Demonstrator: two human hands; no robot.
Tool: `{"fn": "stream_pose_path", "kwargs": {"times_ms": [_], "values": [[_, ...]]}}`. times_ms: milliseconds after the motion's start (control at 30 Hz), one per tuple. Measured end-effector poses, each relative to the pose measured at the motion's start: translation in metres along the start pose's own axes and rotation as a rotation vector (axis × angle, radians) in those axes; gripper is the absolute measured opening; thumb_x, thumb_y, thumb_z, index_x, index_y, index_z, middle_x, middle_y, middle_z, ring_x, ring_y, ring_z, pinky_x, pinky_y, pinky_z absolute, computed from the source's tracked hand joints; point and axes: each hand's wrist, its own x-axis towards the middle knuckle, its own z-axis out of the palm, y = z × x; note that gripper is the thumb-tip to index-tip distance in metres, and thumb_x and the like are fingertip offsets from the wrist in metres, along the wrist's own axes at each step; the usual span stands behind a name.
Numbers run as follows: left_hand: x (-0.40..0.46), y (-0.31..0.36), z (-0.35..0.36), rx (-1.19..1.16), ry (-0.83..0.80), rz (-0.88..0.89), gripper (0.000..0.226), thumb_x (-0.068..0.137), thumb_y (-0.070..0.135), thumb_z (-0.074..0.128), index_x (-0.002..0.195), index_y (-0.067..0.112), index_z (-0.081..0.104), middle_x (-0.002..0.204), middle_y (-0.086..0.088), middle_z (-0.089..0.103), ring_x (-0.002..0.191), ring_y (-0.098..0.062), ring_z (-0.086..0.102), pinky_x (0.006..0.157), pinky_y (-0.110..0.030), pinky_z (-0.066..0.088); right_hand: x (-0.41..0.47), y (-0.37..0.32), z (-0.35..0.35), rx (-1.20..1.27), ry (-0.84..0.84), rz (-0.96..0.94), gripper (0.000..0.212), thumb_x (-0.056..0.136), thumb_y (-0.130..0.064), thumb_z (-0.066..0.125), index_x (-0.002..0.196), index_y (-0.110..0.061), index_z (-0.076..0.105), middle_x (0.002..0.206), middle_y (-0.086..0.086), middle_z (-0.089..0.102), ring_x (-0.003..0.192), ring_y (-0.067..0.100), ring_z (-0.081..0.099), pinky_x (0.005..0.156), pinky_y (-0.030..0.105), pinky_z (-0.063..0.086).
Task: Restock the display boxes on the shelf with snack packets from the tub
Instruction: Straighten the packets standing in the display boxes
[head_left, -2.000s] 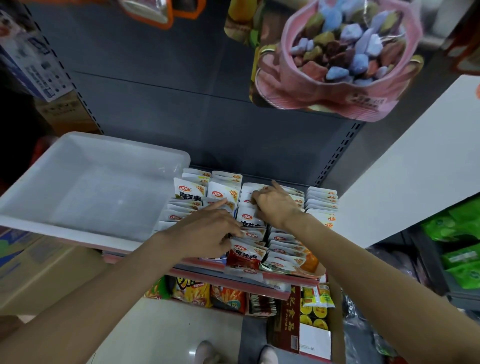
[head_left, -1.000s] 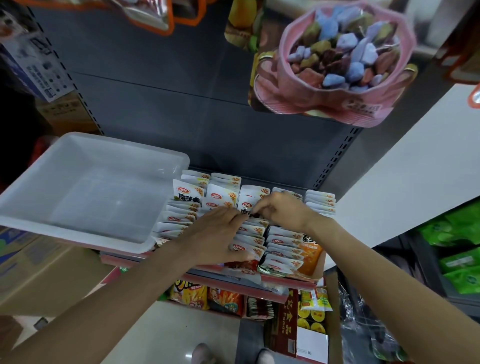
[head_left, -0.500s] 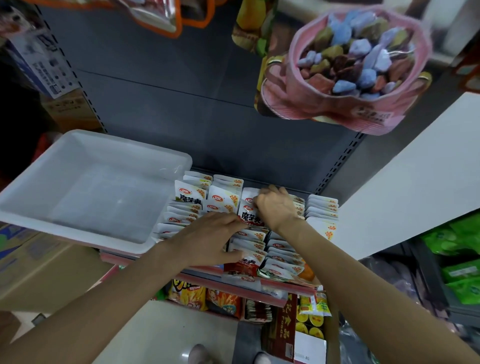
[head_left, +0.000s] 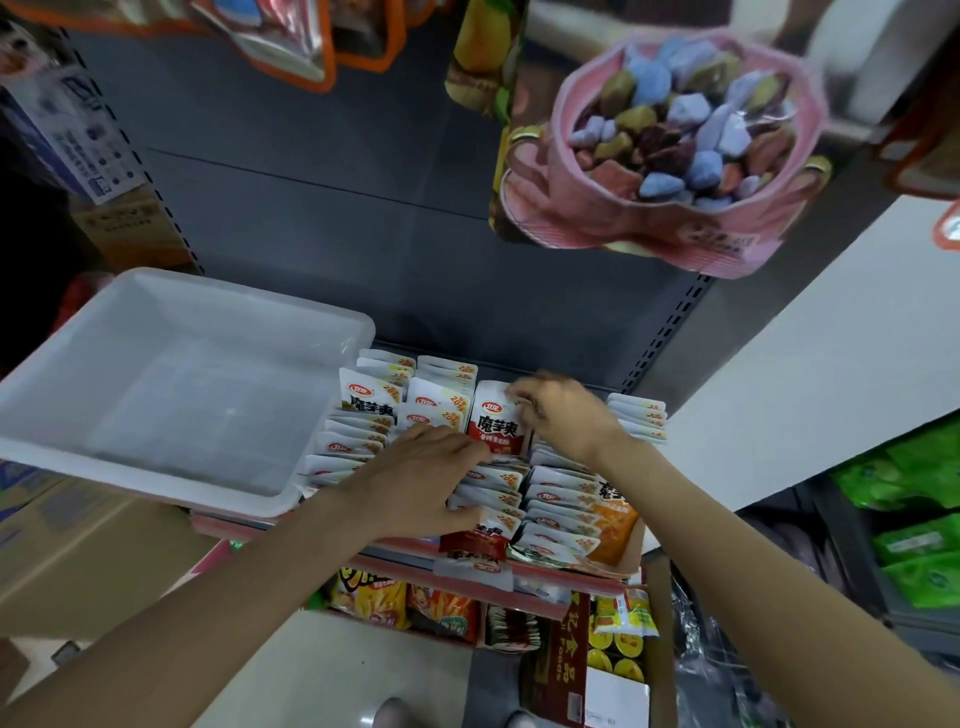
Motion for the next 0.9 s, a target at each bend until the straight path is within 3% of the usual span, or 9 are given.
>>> {"fn": "stream_pose_path", "kwargs": {"times_ms": [67, 233, 400, 467, 567, 667, 733, 900], "values": [[0.000, 0.000, -0.002, -0.011, -0.021, -0.004, 0.059, 0.090, 0.053, 0.046, 0.140, 0.026, 0.031, 0.143, 0.005, 0.039, 0.131, -0.013, 0.031, 0.111, -0.029, 0.016, 0.007, -0.004, 0.003, -0.136, 0.010, 0.080, 0.034, 0.095, -0.017, 0.045, 0.128, -0.017, 0.051, 0.126, 0.010, 0.056, 0.113, 0.030, 0.054, 0.093, 0.036, 0.045], [-0.004, 0.001, 0.000, -0.012, -0.001, -0.009, 0.063, 0.088, 0.052, 0.048, 0.141, 0.025, 0.028, 0.142, 0.002, 0.041, 0.130, -0.014, 0.033, 0.110, -0.028, 0.015, 0.018, -0.013, 0.014, -0.375, 0.000, 0.064, 0.027, 0.093, -0.016, 0.051, 0.119, -0.014, 0.057, 0.122, 0.010, 0.055, 0.119, 0.027, 0.044, 0.099, 0.034, 0.035], [-0.001, -0.001, 0.006, -0.013, 0.002, -0.066, 0.084, 0.092, 0.054, 0.041, 0.150, 0.019, -0.009, 0.144, -0.003, 0.038, 0.131, -0.018, 0.033, 0.112, -0.031, 0.016, 0.002, -0.010, 0.008, -0.244, -0.005, -0.090, 0.018, 0.090, -0.022, 0.059, 0.105, -0.022, 0.069, 0.118, 0.003, 0.056, 0.115, 0.022, 0.045, 0.097, 0.032, 0.035], [0.001, 0.000, 0.010, 0.027, 0.030, -0.057, 0.079, 0.092, 0.053, 0.040, 0.151, 0.020, 0.000, 0.143, -0.004, 0.030, 0.131, -0.018, 0.026, 0.112, -0.034, 0.019, -0.005, -0.007, 0.006, -0.209, -0.093, -0.142, 0.016, 0.090, -0.020, 0.057, 0.098, -0.020, 0.071, 0.115, 0.002, 0.059, 0.112, 0.022, 0.048, 0.095, 0.031, 0.038], [0.002, 0.000, 0.010, -0.041, 0.128, -0.057, 0.065, 0.088, 0.050, 0.049, 0.145, 0.026, 0.028, 0.136, -0.001, 0.025, 0.127, -0.016, 0.024, 0.110, -0.035, 0.026, -0.005, -0.001, 0.002, -0.025, -0.223, -0.162, 0.020, 0.091, -0.015, 0.053, 0.096, -0.013, 0.073, 0.113, 0.004, 0.062, 0.111, 0.021, 0.050, 0.098, 0.030, 0.037], [0.004, -0.001, 0.009, -0.008, 0.056, -0.036, 0.065, 0.089, 0.052, 0.046, 0.145, 0.028, 0.025, 0.150, 0.003, 0.021, 0.137, -0.015, 0.019, 0.114, -0.034, 0.012, 0.005, 0.003, -0.003, 0.036, -0.010, -0.066, 0.029, 0.095, -0.017, 0.049, 0.122, -0.013, 0.061, 0.129, 0.008, 0.054, 0.121, 0.025, 0.047, 0.101, 0.029, 0.036], [0.005, -0.001, 0.009, 0.009, 0.018, -0.027, 0.065, 0.090, 0.053, 0.045, 0.146, 0.028, 0.022, 0.149, 0.006, 0.030, 0.136, -0.012, 0.024, 0.113, -0.031, 0.011, 0.013, 0.004, -0.001, -0.091, 0.002, 0.038, 0.042, 0.096, -0.022, 0.048, 0.138, -0.016, 0.044, 0.137, 0.008, 0.048, 0.127, 0.028, 0.041, 0.105, 0.035, 0.035], [0.003, -0.003, 0.006, 0.005, 0.007, -0.018, 0.065, 0.090, 0.052, 0.046, 0.146, 0.028, 0.023, 0.147, 0.007, 0.034, 0.134, -0.011, 0.026, 0.112, -0.031, 0.011, 0.018, 0.000, 0.015, -0.311, 0.141, 0.044, 0.031, 0.088, -0.005, 0.054, 0.117, -0.015, 0.058, 0.115, 0.006, 0.057, 0.116, 0.026, 0.044, 0.096, 0.032, 0.037]]}}
